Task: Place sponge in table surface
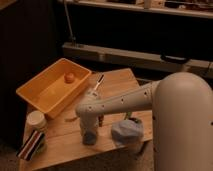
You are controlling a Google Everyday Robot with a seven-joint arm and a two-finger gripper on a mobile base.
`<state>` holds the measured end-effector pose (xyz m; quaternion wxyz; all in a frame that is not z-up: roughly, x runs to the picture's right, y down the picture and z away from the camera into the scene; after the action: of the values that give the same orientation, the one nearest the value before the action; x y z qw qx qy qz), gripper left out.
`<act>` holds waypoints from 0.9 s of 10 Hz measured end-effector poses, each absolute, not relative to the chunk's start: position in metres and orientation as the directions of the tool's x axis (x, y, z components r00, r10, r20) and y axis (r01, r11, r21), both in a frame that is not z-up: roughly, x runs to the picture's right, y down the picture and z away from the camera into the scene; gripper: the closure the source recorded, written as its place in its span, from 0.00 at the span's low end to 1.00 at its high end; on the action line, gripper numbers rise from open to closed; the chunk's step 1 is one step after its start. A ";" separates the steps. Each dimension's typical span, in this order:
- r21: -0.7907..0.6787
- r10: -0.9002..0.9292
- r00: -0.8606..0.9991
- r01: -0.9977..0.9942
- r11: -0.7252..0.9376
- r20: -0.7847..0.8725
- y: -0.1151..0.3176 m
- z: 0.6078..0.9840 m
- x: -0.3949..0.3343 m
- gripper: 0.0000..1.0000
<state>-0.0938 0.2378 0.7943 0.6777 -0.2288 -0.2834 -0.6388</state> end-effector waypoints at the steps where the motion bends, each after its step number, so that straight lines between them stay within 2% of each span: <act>1: 0.058 -0.741 0.029 0.994 0.092 0.671 0.231 0.790 -0.092 0.97; 2: 0.063 -0.750 0.041 0.992 0.110 0.660 0.219 0.782 -0.085 1.00; 6: 0.069 -0.789 0.116 0.978 0.197 0.604 0.142 0.732 -0.039 1.00; 9: 0.041 -0.765 0.182 0.964 0.263 0.618 0.084 0.717 0.000 1.00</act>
<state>-0.0001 0.0845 0.7169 0.7468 -0.1832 -0.2718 -0.5787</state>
